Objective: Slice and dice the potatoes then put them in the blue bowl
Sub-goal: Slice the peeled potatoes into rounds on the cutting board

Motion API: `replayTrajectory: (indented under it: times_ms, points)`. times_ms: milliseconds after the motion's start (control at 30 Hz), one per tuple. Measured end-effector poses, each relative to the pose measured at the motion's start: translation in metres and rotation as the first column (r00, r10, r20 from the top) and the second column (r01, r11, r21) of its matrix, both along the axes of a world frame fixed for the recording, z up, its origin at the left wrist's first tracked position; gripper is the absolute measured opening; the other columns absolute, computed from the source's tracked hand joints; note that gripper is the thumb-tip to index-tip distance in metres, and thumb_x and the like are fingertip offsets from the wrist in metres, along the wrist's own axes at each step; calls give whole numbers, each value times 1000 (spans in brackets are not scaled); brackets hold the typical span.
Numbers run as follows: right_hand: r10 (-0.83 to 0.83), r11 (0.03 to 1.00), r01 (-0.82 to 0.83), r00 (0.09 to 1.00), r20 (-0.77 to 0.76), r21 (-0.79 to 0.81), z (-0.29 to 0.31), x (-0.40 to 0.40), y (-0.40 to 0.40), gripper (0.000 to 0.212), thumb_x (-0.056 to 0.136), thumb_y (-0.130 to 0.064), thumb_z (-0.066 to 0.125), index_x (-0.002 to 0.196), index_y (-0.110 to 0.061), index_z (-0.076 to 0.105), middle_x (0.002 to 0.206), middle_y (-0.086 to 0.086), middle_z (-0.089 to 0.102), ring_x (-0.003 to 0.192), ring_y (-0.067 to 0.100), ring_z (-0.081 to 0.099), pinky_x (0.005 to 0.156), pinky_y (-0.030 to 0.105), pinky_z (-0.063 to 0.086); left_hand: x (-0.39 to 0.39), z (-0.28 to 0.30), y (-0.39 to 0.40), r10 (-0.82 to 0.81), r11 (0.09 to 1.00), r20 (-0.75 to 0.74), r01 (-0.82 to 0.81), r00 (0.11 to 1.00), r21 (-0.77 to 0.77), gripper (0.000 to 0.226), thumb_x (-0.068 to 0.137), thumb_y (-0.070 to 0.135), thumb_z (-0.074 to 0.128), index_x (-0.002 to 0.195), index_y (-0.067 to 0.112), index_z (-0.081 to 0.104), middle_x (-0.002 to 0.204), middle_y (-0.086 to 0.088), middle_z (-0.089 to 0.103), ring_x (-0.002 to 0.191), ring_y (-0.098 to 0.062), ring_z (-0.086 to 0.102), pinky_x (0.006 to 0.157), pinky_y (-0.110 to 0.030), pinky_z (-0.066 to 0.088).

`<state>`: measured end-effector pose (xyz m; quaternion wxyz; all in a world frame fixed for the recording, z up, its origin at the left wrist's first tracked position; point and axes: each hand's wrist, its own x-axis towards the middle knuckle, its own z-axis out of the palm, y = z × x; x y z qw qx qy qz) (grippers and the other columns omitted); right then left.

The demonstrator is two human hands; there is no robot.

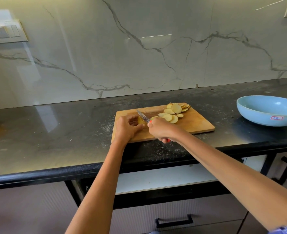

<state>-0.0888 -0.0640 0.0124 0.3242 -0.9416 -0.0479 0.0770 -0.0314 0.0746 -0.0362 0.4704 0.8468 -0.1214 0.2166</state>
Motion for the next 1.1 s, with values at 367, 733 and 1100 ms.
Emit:
replayTrajectory:
  times_ms: [367,733,1100]
  points:
    - [3,999,-3,1000,16,-48,-1,4,6,37,99,-10,30,132,2,42,61,10,49,39,13,38,36,21,33,-1,0,0,0,1000,38,-1,999,23,39,73,9,77,110,2,66,105,-10,68,94,-14,63,79,-10,48]
    - [35,999,-33,995,-94,21,5,10,2,43,99,-8,27,142,-4,29,69,5,42,47,8,31,34,16,25,-5,2,-2,-21,1000,30,21,999,-17,30,73,8,78,101,1,69,95,-6,68,88,-11,64,75,-4,48]
    - [74,997,-69,982,-176,31,10,12,-5,47,100,-9,25,146,-10,22,67,2,37,47,6,27,33,14,24,-11,7,0,85,991,60,-90,995,99,17,85,2,62,96,6,73,81,2,68,78,-11,57,82,-30,50]
